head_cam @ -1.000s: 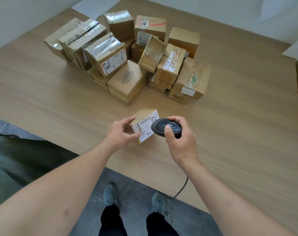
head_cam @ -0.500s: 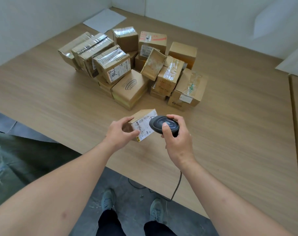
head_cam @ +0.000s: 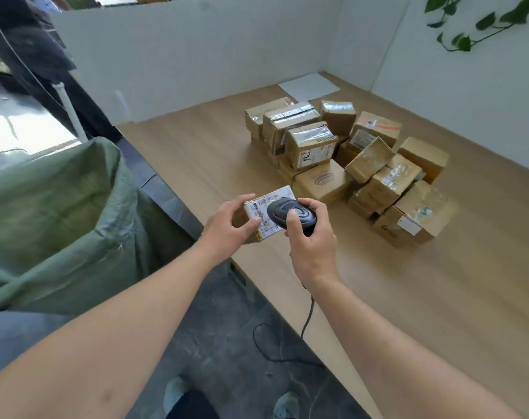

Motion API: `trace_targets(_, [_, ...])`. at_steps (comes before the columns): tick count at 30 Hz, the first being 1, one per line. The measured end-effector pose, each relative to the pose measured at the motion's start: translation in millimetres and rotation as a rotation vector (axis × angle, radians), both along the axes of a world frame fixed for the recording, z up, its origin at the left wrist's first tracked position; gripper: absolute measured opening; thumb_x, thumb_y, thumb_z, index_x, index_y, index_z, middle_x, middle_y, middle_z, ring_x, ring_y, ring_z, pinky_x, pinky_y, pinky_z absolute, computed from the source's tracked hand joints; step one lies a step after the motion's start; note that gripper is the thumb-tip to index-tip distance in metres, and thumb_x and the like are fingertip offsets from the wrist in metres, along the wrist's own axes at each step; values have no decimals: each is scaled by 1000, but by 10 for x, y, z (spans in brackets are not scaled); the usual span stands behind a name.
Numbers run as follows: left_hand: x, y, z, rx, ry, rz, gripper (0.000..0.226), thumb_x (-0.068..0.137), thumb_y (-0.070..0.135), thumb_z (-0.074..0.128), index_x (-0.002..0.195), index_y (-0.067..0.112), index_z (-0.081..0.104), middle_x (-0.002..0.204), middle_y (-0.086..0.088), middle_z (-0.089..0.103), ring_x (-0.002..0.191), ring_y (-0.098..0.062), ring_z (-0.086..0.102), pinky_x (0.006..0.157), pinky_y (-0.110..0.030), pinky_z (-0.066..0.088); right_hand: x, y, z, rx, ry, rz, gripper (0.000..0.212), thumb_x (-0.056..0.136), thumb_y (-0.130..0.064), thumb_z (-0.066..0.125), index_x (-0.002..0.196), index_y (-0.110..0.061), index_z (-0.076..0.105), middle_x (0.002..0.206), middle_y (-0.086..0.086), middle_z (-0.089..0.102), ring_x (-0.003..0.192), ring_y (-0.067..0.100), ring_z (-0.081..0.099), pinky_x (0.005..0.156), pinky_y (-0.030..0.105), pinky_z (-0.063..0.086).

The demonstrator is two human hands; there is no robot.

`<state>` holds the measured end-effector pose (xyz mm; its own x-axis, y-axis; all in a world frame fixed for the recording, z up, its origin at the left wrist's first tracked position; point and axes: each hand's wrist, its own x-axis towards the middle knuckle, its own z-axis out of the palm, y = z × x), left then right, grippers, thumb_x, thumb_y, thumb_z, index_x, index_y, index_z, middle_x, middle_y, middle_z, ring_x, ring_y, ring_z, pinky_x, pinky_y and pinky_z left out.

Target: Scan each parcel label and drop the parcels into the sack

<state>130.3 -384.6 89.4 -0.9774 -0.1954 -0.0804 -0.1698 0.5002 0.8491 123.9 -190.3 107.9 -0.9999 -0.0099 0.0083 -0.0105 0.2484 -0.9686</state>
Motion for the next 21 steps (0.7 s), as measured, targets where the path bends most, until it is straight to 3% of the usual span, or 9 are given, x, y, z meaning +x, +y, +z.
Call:
trace_targets(4, [344, -540, 133, -24, 41, 76, 57, 97, 45, 68, 150, 47, 48, 139, 10, 61, 128, -13, 55, 113, -39, 44, 199, -549, 97, -3, 15, 72, 21, 104, -40, 66, 122, -45, 58, 103, -44, 65, 102, -1, 69, 90, 48, 64])
trace_targets(9, [771, -1425, 140, -48, 56, 158, 56, 88, 65, 57, 142, 64, 44, 131, -1, 59, 125, -18, 56, 116, -47, 43, 519, -1421, 152, -13, 25, 131, 21, 103, -40, 68, 123, -43, 60, 102, -28, 72, 96, 5, 72, 89, 48, 64])
trace_targets(13, [1123, -2182, 83, -61, 43, 212, 56, 87, 65, 59, 141, 60, 49, 124, -2, 57, 120, -19, 57, 115, -46, 43, 801, -2174, 183, 1, 51, 159, 22, 105, -35, 68, 124, -38, 59, 110, -20, 69, 100, -2, 68, 94, 38, 62])
trace_targets(17, [1414, -2885, 58, -56, 27, 269, 51, 98, 40, 69, 146, 50, 54, 116, -3, 54, 116, -21, 58, 112, -36, 42, 1034, -2874, 126, 15, 16, 201, 24, 103, -42, 68, 124, -46, 57, 107, -28, 68, 101, -1, 70, 91, 46, 65])
trace_targets(21, [1586, -3468, 26, -74, 4, 331, 53, 98, 40, 69, 147, 50, 52, 119, -4, 55, 114, -18, 56, 109, -34, 42, 1137, -3421, 146, 63, -17, 283, 27, 104, -46, 66, 110, -67, 50, 100, -46, 64, 99, -4, 69, 90, 46, 65])
